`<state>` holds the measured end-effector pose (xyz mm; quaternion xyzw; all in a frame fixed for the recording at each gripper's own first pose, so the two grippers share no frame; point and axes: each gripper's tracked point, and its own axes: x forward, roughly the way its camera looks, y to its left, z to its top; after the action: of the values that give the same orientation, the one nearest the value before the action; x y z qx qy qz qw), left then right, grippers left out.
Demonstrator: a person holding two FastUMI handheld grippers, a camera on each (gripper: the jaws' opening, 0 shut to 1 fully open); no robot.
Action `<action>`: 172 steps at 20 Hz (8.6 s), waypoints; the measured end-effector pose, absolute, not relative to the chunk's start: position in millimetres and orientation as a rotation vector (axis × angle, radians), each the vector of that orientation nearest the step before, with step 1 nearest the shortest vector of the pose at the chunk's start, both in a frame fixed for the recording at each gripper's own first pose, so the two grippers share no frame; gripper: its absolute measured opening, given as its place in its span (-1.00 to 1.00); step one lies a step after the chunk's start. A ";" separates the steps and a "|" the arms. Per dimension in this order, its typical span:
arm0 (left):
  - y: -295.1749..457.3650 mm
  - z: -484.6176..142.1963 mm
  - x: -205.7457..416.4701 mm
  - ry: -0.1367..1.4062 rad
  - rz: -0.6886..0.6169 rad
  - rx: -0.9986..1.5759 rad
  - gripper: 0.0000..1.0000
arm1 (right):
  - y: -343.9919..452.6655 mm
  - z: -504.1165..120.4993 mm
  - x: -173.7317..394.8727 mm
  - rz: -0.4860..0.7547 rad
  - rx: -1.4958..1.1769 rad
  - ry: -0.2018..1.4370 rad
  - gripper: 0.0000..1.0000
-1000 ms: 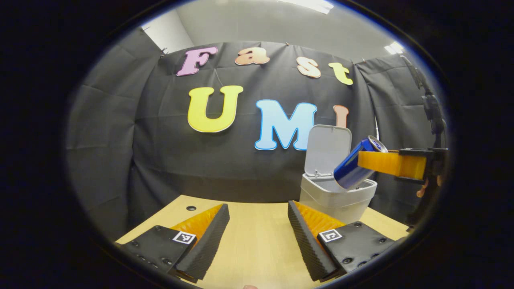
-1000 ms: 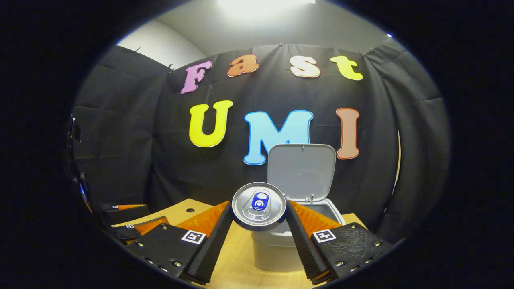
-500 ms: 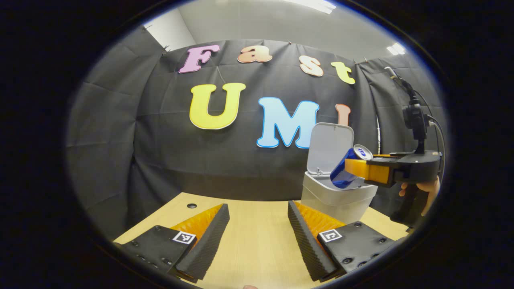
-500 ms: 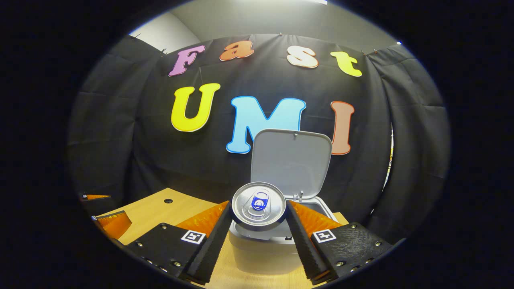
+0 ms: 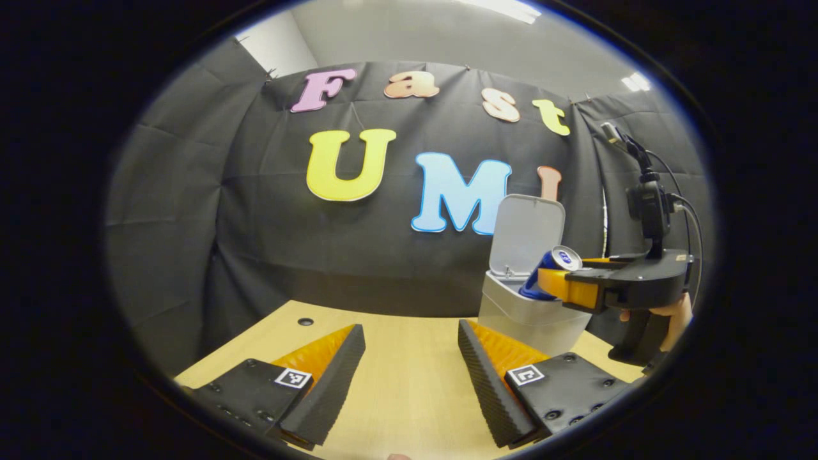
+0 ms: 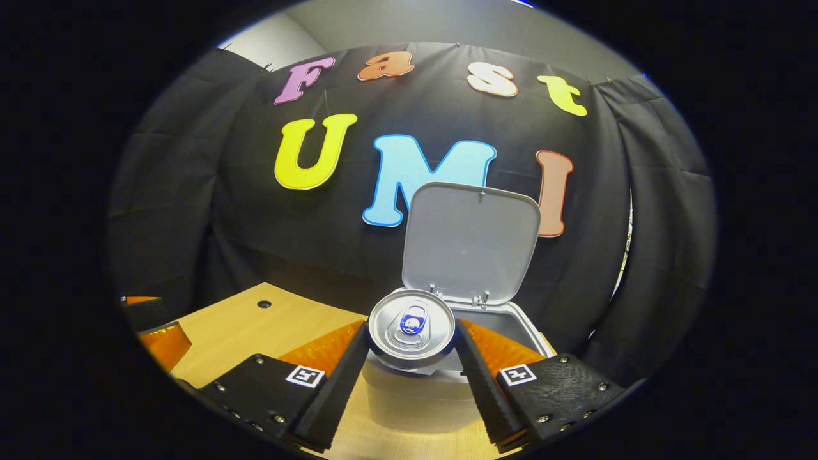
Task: Press the lid of the desktop garbage bin to open it, pick up the crumpled paper on the desktop and throw it into the bin, then pick up the pop can on the desktop and drop it into the bin, and finally close the garbage bin lid.
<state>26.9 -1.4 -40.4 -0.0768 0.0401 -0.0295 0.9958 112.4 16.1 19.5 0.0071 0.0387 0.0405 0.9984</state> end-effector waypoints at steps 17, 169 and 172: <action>4.0 -38.3 20.2 0.073 -0.041 -0.154 0.92 | 9.1 26.3 109.3 0.072 0.018 0.060 0.88; -13.9 -7.9 -48.2 -0.006 0.129 -0.093 0.92 | -25.2 6.4 29.9 0.095 0.079 0.037 0.89; -13.3 -2.1 -42.0 -0.018 0.106 -0.087 0.93 | -26.1 13.4 12.8 0.083 0.091 0.023 0.89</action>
<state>-42.0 -13.3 -2.1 -0.0437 -0.0091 0.0527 0.9976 12.8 -26.1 13.4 0.0456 0.0115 0.0417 0.9980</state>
